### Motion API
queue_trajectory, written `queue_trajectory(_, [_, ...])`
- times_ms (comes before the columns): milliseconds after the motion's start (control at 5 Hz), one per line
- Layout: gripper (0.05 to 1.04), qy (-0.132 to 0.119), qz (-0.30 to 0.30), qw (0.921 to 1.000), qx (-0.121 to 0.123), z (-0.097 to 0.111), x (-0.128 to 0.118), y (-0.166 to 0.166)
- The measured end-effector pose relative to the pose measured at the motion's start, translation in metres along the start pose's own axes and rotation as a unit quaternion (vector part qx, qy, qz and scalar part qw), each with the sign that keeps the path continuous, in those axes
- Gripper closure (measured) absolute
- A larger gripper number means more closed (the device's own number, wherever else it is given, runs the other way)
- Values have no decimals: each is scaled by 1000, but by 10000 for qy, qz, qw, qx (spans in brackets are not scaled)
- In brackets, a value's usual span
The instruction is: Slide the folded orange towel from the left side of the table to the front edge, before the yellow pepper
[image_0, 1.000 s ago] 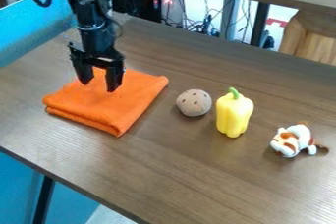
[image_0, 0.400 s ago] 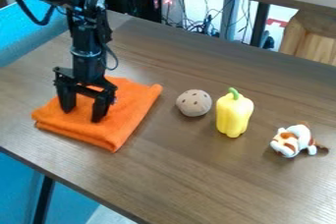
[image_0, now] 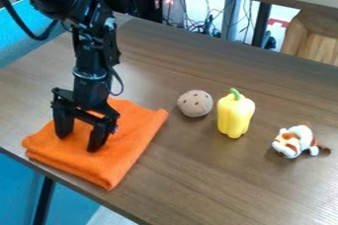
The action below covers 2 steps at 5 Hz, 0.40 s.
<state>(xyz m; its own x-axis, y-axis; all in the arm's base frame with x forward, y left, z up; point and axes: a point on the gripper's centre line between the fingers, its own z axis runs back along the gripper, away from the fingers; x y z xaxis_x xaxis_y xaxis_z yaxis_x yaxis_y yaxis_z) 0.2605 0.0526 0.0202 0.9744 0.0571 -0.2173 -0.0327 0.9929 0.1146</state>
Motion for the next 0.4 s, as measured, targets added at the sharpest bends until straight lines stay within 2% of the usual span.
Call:
queue_trajectory(200, [82,-17,-485,9987,-133,6,3,-42])
queue_trajectory(400, [82,-36,-1052,9942,-222,12,9,-91])
